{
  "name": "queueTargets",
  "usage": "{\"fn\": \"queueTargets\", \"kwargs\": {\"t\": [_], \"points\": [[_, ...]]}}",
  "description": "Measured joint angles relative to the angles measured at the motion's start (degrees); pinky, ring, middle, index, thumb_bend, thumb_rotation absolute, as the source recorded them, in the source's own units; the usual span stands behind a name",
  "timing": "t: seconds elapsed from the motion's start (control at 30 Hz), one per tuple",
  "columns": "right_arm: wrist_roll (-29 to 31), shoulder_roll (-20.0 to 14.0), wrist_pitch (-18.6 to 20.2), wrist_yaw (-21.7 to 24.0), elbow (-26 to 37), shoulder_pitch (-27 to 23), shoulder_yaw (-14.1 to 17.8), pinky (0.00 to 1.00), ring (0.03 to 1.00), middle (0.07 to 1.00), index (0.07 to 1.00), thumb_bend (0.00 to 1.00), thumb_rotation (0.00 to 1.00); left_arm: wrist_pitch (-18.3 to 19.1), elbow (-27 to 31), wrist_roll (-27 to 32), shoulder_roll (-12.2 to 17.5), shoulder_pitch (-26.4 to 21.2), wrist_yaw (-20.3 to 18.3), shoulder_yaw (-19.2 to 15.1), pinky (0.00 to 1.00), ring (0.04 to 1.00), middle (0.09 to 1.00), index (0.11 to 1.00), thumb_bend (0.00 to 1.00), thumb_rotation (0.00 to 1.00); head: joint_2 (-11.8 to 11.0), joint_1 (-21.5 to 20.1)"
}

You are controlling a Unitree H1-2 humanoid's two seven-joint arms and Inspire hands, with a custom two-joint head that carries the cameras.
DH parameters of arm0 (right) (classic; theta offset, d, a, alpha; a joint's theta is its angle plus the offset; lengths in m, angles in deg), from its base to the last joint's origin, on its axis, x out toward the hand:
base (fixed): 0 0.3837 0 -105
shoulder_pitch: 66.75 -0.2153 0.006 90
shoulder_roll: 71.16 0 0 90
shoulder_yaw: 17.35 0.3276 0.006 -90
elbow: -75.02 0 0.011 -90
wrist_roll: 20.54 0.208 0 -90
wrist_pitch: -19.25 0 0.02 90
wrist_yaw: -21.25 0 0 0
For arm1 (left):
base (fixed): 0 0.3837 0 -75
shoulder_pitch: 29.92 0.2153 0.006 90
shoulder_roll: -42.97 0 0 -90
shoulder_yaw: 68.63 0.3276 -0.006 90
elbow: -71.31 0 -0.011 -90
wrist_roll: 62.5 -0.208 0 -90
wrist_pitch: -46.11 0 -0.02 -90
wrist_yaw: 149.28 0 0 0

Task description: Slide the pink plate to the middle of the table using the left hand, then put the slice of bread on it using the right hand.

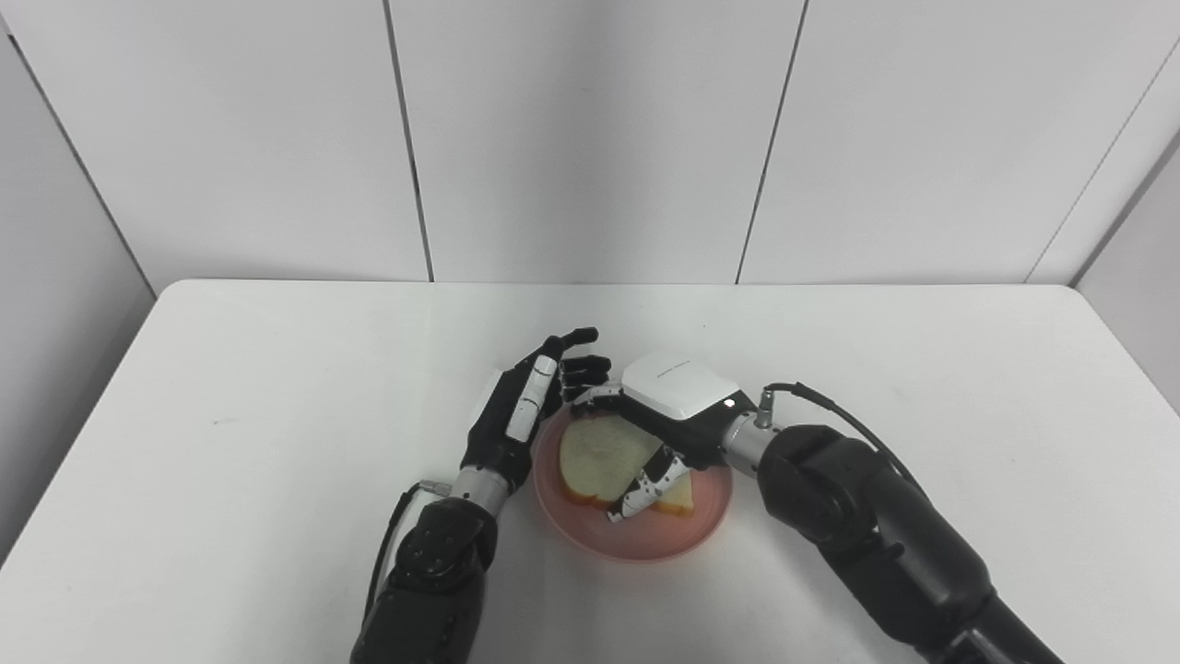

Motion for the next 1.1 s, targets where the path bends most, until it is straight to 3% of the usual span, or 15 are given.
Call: {"fn": "queueTargets", "kwargs": {"t": [0.07,0.3,0.53,0.67,0.73,0.77,0.83,0.93,1.0,1.1], "points": [[1.07,-0.47,0.37,2.52,1.25,-0.01,0.12,0.82,0.873,0.87,0.833,1.0,0.44,0.0,0.0,0.0,-0.01,0.02,0.0,-0.12,0.66,0.674,0.654,0.72,0.74,0.94,0.09,0.0],[3.49,-3.24,1.73,11.1,7.71,-0.09,0.57,0.9,0.908,0.903,0.846,1.0,0.44,0.0,0.11,-0.07,-0.01,0.08,0.0,-0.25,0.66,0.676,0.656,0.724,0.74,0.94,0.17,-0.35],[5.58,-3.85,2.6,12.6,13.09,-0.12,4.49,0.85,0.884,0.884,0.82,1.0,0.43,0.04,0.68,-0.07,-0.12,0.52,0.0,-0.39,0.68,0.675,0.645,0.725,0.73,0.94,0.18,-0.44],[7.89,-3.79,2.73,11.85,14.69,0.4,8.08,0.73,0.84,0.859,0.793,1.0,0.45,0.04,0.79,-0.09,-0.11,0.55,0.0,-0.46,0.68,0.676,0.655,0.729,0.73,0.95,0.09,-0.7],[9.68,-3.54,2.67,8.63,14.65,1.26,10.68,0.68,0.818,0.833,0.781,1.0,0.5,0.15,1.23,-0.04,-0.29,0.81,0.04,-0.81,0.68,0.675,0.654,0.727,0.74,0.95,0.09,-0.79],[10.25,-3.37,2.67,7.12,14.54,1.87,11.84,0.66,0.801,0.819,0.787,1.0,0.6,0.15,1.41,-0.02,-0.35,0.95,0.13,-0.95,0.67,0.691,0.669,0.719,0.73,0.94,0.09,-0.79],[11.39,-2.68,2.37,3.22,13.12,3.43,13.41,0.65,0.785,0.809,0.793,0.99,0.69,0.09,1.7,-0.15,-0.77,1.19,1.22,-1.23,0.67,0.707,0.687,0.713,0.74,0.94,0.0,-0.88],[13.01,0.0,0.65,-5.46,7.5,6.93,16.73,0.66,0.786,0.829,0.82,0.83,0.92,-0.37,2.84,-1.36,-1.87,2.15,4.39,-1.52,0.71,0.77,0.76,0.725,0.75,0.92,0.17,-0.88],[14.82,2.8,0.5,-11.3,3.94,9.99,19.07,0.69,0.806,0.844,0.826,0.76,0.97,-1.31,3.53,-2.18,-2.33,3.01,6.32,-1.52,0.76,0.798,0.788,0.744,0.75,0.92,0.18,-0.97],[19.09,6.99,0.34,-17.57,0.41,12.56,22.73,0.76,0.844,0.864,0.841,0.77,1.0,-2.0,3.77,-4.81,-2.36,3.2,9.34,-1.27,0.82,0.853,0.841,0.79,0.78,0.94,0.26,-1.14]]}}
